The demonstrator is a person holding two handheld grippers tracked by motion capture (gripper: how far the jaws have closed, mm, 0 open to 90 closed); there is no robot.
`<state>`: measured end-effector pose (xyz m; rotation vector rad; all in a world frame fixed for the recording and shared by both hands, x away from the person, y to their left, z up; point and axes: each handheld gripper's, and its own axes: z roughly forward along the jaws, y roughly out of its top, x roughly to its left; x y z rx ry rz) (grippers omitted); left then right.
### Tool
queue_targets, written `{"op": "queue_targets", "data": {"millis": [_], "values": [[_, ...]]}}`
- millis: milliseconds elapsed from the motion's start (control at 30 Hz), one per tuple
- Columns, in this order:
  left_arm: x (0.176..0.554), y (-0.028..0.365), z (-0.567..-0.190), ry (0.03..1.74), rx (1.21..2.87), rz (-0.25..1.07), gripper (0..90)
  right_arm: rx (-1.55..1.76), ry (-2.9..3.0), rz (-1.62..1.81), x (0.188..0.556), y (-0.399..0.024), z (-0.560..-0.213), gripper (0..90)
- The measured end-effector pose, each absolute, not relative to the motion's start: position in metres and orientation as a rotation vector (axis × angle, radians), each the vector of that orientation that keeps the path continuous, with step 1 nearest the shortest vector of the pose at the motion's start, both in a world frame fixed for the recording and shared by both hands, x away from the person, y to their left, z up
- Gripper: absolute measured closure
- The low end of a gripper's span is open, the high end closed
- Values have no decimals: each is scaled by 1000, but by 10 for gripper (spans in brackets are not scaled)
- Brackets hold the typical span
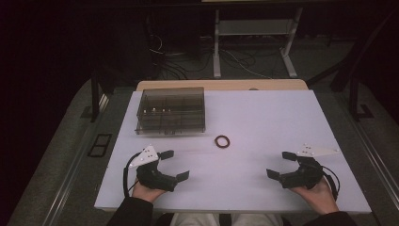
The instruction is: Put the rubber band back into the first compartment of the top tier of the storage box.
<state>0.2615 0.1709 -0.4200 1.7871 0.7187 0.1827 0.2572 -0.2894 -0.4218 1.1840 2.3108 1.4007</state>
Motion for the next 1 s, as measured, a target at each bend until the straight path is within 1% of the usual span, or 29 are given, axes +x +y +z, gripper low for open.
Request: {"op": "queue_targets", "data": {"millis": [500,900,1000], "values": [[261,172,-421,729,1783,163,0,1191,2318,1405,257,-289,-422,1],[260,169,-419,723,1820,147,0,1187,2331,1403,256,-289,-423,1],[260,169,-417,731,1776,87,0,1190,2331,1403,256,-289,-423,1]]}}
